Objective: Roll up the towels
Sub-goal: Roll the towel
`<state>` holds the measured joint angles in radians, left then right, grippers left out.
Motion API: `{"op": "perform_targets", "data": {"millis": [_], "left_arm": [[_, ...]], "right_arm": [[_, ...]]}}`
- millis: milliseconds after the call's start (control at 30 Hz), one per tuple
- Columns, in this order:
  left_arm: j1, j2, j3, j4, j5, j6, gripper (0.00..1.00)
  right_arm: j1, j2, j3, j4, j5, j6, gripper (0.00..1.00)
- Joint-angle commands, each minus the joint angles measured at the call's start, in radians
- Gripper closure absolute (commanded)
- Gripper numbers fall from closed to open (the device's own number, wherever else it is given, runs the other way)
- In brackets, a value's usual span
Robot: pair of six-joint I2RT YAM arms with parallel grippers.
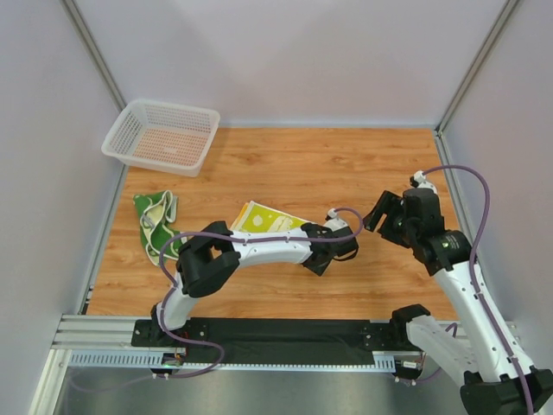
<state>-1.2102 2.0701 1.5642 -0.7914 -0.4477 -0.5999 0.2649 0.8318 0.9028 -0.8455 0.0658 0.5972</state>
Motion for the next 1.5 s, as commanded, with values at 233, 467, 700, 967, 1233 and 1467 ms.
{"op": "perform_targets", "data": {"millis": [233, 467, 700, 967, 1233, 1467], "left_arm": [[-0.002, 0.070, 0.051, -0.002, -0.043, -0.014, 0.43], [-0.002, 0.065, -0.009, 0.044, -0.060, -0.024, 0.57], [0.000, 0.058, -0.039, 0.069, -0.077, 0.006, 0.72], [0.000, -0.002, -0.069, 0.060, -0.123, 0.012, 1.00], [0.000, -0.131, -0.150, 0.093, -0.115, 0.020, 1.00], [0.000, -0.240, -0.249, 0.198, -0.002, 0.014, 1.00]], "right_arm": [[-0.006, 0.023, -0.018, 0.022, 0.000, -0.022, 0.26], [-0.013, 0.050, -0.028, 0.039, -0.034, -0.028, 0.26], [-0.016, 0.076, -0.044, 0.062, -0.050, -0.030, 0.26], [-0.050, 0.157, -0.108, 0.177, -0.248, -0.025, 0.26], [-0.052, 0.371, -0.117, 0.342, -0.490, -0.001, 0.25], [-0.049, 0.584, -0.154, 0.532, -0.638, 0.084, 0.27]]}}
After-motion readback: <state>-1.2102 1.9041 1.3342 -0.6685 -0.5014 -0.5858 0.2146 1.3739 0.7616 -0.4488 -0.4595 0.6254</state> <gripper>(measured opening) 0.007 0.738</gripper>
